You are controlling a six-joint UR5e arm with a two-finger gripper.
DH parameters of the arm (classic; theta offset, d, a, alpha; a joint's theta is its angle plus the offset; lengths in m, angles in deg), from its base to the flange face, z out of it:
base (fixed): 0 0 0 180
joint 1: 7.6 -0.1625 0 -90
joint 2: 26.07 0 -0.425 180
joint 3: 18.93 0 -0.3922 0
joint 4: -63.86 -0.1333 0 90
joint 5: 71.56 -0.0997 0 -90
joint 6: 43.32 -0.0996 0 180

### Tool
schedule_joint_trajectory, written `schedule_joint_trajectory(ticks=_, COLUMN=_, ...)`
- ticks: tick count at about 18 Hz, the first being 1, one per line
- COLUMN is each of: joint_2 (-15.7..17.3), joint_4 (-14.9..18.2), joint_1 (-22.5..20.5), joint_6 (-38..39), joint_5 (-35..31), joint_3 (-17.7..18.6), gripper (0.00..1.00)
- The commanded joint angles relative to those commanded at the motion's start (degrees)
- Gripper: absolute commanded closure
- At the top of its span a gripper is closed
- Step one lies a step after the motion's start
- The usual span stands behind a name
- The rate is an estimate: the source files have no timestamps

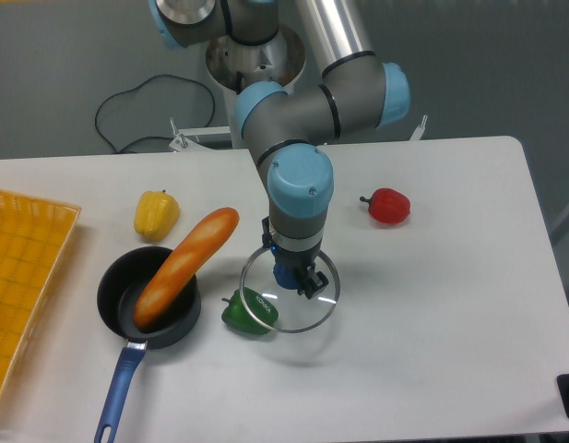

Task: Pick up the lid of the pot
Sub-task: 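Carry the raised glass lid toward the green pepper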

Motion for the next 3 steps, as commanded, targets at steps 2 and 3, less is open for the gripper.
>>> schedule_joint_trajectory(ticks=2, joint_2=0.17, joint_4=0.09, joint_1=-0.35, joint_6=-0.18, joint_5=-0.17, joint_3=0.27, gripper=0.54)
schedule_joint_trajectory(ticks=3, joint_2=0.18, joint_4=0.09, joint_1=-0.44, joint_6=-0.26, joint_5=-0.18, joint_3=0.27, gripper=0.54)
